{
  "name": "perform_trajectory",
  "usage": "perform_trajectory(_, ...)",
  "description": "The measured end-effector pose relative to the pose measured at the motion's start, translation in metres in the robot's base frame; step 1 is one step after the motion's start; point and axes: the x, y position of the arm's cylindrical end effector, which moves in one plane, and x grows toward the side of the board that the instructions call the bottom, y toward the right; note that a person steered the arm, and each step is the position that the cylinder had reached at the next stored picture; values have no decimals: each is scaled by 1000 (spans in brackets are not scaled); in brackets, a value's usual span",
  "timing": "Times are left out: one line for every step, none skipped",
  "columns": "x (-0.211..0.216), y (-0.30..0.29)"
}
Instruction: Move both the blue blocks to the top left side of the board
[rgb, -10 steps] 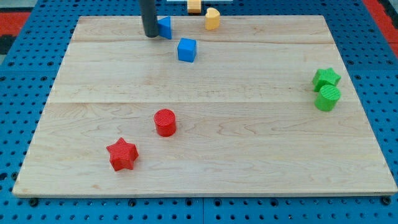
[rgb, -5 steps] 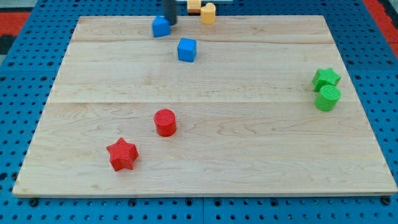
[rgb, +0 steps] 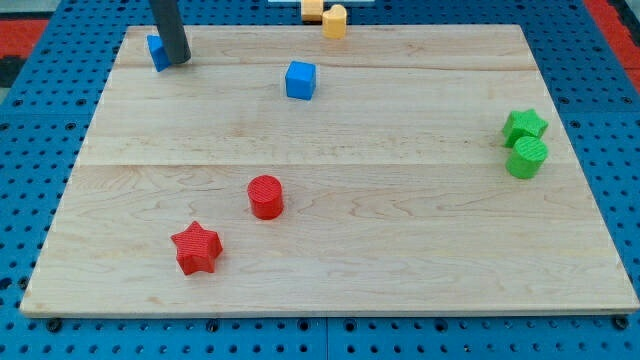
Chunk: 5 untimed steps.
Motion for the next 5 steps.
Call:
perform_trajectory(-28, 57)
perform_trajectory(-61, 174)
perform_trajectory(0, 235)
perform_trajectory(61, 230)
perform_trajectory(61, 168)
